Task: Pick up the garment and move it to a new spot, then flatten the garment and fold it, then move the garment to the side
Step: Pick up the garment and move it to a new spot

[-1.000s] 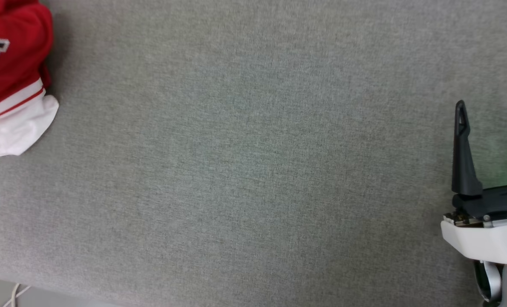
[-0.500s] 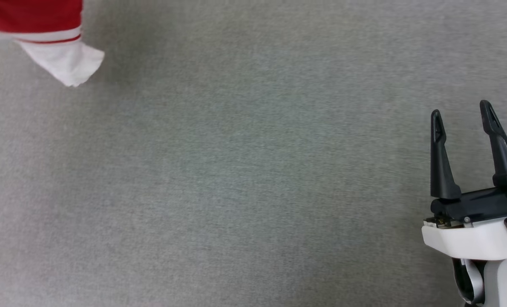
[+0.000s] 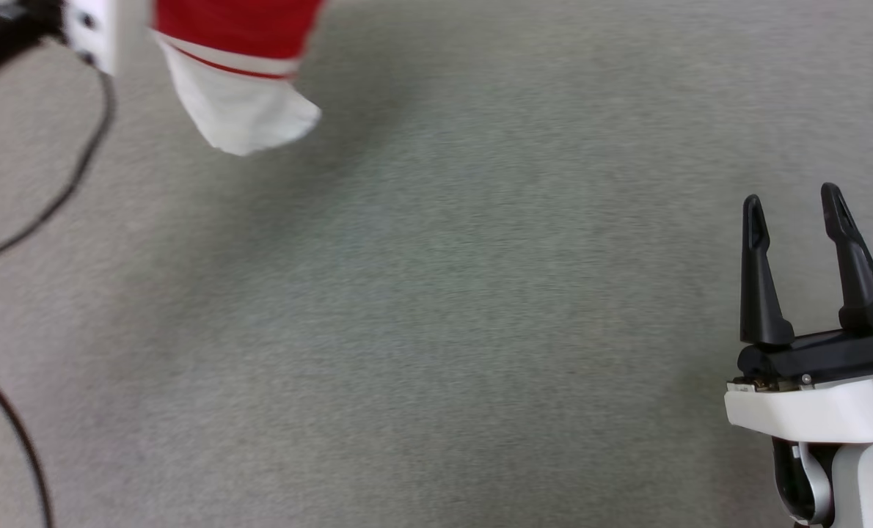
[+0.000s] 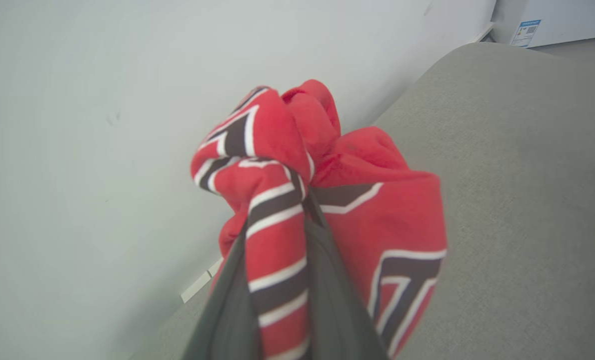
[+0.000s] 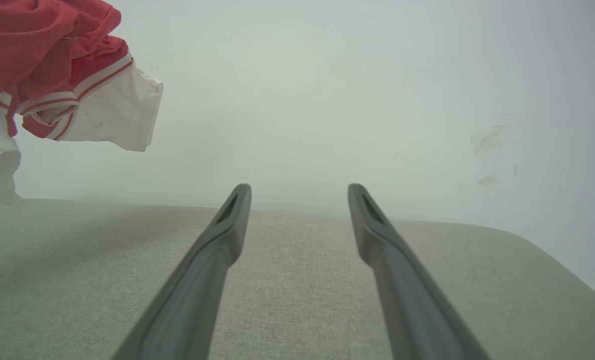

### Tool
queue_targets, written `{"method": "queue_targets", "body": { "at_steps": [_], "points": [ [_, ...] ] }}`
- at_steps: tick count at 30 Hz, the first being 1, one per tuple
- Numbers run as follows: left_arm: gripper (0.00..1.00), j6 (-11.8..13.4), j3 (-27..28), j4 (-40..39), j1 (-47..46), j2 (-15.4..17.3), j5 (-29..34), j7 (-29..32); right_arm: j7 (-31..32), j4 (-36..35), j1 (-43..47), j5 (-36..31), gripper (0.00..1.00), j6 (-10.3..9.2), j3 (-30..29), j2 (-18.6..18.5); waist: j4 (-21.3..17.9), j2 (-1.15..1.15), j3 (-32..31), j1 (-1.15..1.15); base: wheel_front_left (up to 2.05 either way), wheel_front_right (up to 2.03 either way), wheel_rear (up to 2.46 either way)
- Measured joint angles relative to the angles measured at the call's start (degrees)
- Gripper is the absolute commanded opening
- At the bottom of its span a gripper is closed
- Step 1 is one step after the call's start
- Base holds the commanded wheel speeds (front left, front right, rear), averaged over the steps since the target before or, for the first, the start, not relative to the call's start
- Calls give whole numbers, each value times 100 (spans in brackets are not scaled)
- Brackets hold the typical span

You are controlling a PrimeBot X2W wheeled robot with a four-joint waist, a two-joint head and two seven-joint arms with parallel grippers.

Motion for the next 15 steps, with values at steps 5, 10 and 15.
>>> {"method": "queue_targets", "body": {
  "at_steps": [5,10,15],
  "points": [
    [0,-1,-314,-281,163,-290,20,-48,-1,46,27,133,100,0,-15,1,-410,0,-91,0,0,0,0],
    [0,-1,-664,-467,530,-493,26,-125,0,78,70,219,100,0,-65,2,-762,0,-114,0,0,0,0],
    [0,-1,-1083,-631,982,-665,115,-233,0,99,74,264,100,0,-99,2,-956,0,-52,0,0,0,0]
  ]
}}
